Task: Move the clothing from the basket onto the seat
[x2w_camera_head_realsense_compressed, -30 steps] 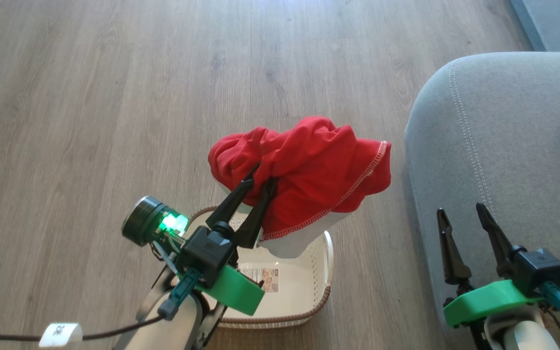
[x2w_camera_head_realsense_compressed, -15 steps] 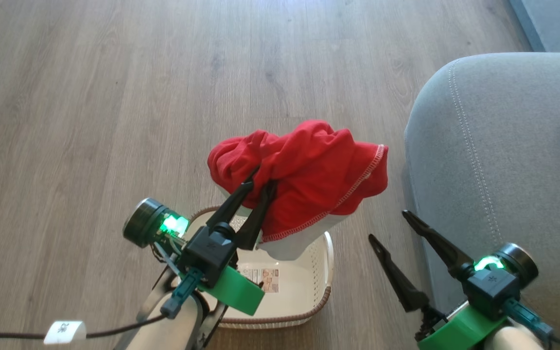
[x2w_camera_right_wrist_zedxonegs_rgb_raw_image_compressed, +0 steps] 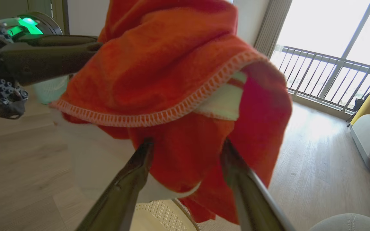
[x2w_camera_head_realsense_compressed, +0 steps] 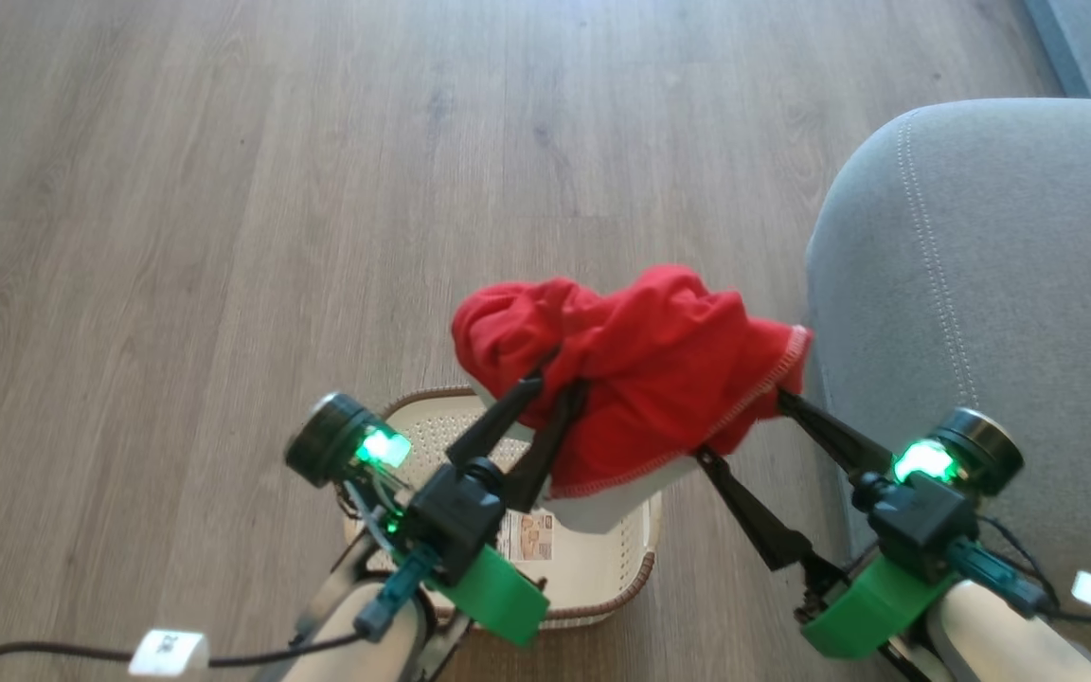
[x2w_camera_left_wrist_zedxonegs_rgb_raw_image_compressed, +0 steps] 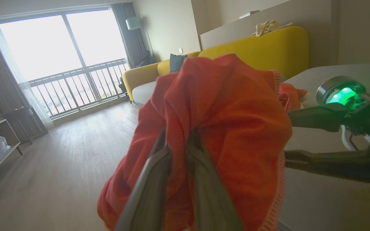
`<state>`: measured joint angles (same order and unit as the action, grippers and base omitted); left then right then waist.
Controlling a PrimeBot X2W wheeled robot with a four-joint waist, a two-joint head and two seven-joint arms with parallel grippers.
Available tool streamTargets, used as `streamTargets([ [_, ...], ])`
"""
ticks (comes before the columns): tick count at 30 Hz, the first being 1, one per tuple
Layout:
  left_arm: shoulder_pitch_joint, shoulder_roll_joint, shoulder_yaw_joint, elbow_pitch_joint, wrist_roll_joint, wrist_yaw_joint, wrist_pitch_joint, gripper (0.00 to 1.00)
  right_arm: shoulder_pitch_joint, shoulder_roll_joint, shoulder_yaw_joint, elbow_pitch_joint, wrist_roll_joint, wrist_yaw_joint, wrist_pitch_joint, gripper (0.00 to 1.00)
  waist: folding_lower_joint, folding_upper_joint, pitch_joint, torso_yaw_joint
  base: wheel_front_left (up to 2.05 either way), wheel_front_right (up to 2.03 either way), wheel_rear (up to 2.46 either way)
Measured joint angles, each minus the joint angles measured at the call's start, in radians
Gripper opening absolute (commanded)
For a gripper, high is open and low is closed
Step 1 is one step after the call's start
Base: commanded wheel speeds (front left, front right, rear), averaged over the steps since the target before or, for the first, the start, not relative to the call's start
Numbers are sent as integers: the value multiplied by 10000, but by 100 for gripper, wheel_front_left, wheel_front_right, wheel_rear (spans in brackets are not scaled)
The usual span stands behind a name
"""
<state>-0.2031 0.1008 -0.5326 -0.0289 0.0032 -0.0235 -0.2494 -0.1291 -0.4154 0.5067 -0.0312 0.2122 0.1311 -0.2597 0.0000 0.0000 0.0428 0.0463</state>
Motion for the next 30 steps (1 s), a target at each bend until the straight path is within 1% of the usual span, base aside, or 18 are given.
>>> streamTargets([
  [8, -150, 33, -587, -35, 0, -104, 0, 0, -898, -23, 734, 541, 0, 0, 0, 100, 0, 0, 90, 211, 0, 0, 0],
  [13, -256, 36, -876, -67, -2, -174, 0, 0, -1239, 58, 988, 911, -82, 0, 0, 100, 0, 0, 114, 317, 0, 0, 0],
  [18, -275, 36, -1135, -63, -4, -190, 0, 0, -1500, 477, 1066, 1091, -136, 0, 0, 100, 0, 0, 186, 421, 0, 0, 0],
  [19, -279, 36, -1164, -61, -4, -217, -2, 0, -1542, 577, 1064, 1118, -174, 0, 0, 82, 0, 0, 199, 444, 0, 0, 0],
  [20, -291, 36, -1174, -56, -6, -219, -8, 0, -1552, 662, 1058, 1162, -186, 0, 0, 34, 0, 0, 209, 466, 0, 0, 0],
  [21, -314, 38, -1177, -40, -6, -219, -38, 0, -1551, 727, 1060, 1187, -186, 0, 0, 0, 0, 0, 216, 485, 0, 0, 0],
  [25, -441, 44, -1218, 36, -6, -219, -73, 0, -1539, 1060, 798, 1185, -167, 0, 0, 0, 0, 0, 205, 548, 0, 0, 0],
  [30, -437, 65, -1227, 65, -23, -199, -73, 0, -1433, 1248, 535, 1154, -88, 0, 0, 0, 0, 0, 151, 566, 0, 0, 0],
])
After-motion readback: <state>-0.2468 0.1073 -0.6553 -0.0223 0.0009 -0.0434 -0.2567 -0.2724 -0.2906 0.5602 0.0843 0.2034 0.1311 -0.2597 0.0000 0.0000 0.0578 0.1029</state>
